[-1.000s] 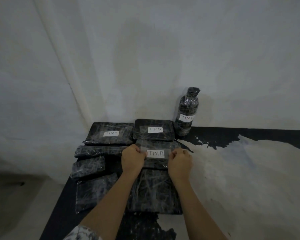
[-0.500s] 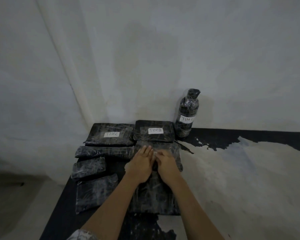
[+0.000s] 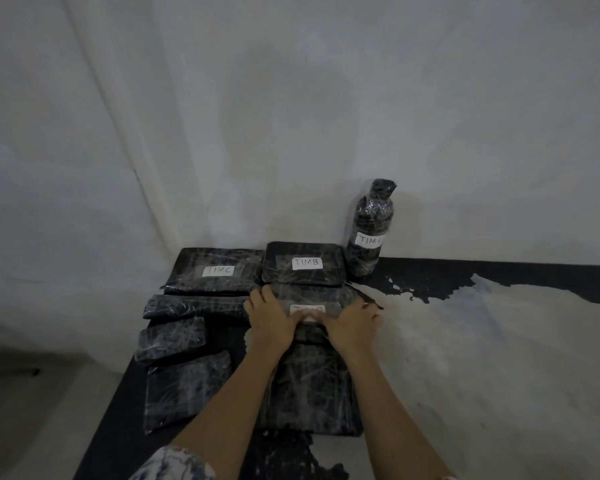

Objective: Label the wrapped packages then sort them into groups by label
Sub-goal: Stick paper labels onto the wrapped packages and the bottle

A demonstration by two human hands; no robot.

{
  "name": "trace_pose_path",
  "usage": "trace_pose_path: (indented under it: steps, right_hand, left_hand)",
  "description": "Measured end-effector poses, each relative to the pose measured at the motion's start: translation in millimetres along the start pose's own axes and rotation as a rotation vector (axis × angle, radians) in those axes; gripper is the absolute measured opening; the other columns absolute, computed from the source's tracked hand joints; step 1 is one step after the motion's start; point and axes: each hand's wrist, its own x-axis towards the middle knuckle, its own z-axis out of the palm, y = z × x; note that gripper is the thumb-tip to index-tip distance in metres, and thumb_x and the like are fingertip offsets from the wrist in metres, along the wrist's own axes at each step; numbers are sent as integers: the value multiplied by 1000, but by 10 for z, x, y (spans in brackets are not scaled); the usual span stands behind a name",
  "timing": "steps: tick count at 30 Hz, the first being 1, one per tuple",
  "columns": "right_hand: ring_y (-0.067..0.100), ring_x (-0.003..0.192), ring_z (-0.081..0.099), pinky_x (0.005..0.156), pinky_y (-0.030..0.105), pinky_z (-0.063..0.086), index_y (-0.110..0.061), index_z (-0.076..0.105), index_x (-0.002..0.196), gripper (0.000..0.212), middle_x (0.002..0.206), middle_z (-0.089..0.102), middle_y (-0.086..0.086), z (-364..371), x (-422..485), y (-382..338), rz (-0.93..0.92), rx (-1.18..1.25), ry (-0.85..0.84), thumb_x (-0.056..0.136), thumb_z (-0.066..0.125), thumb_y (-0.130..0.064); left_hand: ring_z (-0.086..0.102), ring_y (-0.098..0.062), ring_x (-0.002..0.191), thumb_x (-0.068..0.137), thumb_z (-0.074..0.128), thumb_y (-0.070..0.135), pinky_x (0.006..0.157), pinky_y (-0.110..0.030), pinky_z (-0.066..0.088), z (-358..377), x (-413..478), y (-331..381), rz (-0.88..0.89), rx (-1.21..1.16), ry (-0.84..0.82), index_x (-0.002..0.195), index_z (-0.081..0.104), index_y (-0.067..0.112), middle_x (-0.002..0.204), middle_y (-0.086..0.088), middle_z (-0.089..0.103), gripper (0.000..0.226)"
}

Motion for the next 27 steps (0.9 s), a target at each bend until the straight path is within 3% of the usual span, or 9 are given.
trace_pose_path:
  steps: [5, 10, 13, 17, 23, 27]
  right_hand:
    - [35, 125, 35, 100, 38, 33, 2, 35, 132, 69, 139, 35, 20, 37, 100, 0, 64, 37, 35, 87, 60, -44]
    - [38, 121, 38, 99, 41, 34, 5, 38, 129, 46, 137, 36, 22, 50, 148, 18, 69, 66, 63, 96, 48, -27]
    - [39, 124, 36, 101, 41, 32, 3, 37, 130, 52, 139, 36, 22, 56, 157, 27, 107, 169, 54, 93, 51, -30]
    - [38, 125, 35, 102, 43, 33, 0, 32, 131, 83, 138, 37, 20, 88, 140, 65, 78, 198, 36, 78, 67, -53]
    - [39, 125, 37, 101, 44, 34, 1, 32, 132, 60, 140, 37, 21, 82, 240, -7, 131, 143, 37, 92, 55, -37]
    - [39, 125, 37, 100, 42, 32, 0, 32, 130, 50, 140, 36, 20, 118, 244, -16, 118, 73, 62, 97, 43, -35]
  left_hand:
    - [25, -33, 129, 87, 62, 30, 108, -41, 27, -9, 52, -15, -33, -65, 27, 139, 30, 1, 142, -19, 29, 67]
    - [27, -32, 127, 96, 48, 26, 104, -43, 32, -15, 65, 7, -42, -12, 27, 136, 38, 6, 139, -16, 31, 46]
    - [27, -33, 127, 97, 45, 30, 105, -43, 31, -3, 56, 36, -74, -24, 52, 137, 39, 5, 140, -17, 31, 48]
    - [26, -35, 129, 84, 62, 44, 103, -44, 32, 1, 103, 58, -114, -71, 23, 130, 38, 5, 140, -16, 28, 65]
    - [30, -35, 125, 96, 47, 26, 103, -43, 31, 1, 136, 49, -95, -20, 43, 125, 44, 3, 139, -19, 31, 36]
    - [28, -35, 127, 99, 39, 23, 103, -43, 31, 0, 133, 45, -92, -7, 56, 128, 43, 4, 141, -18, 29, 35]
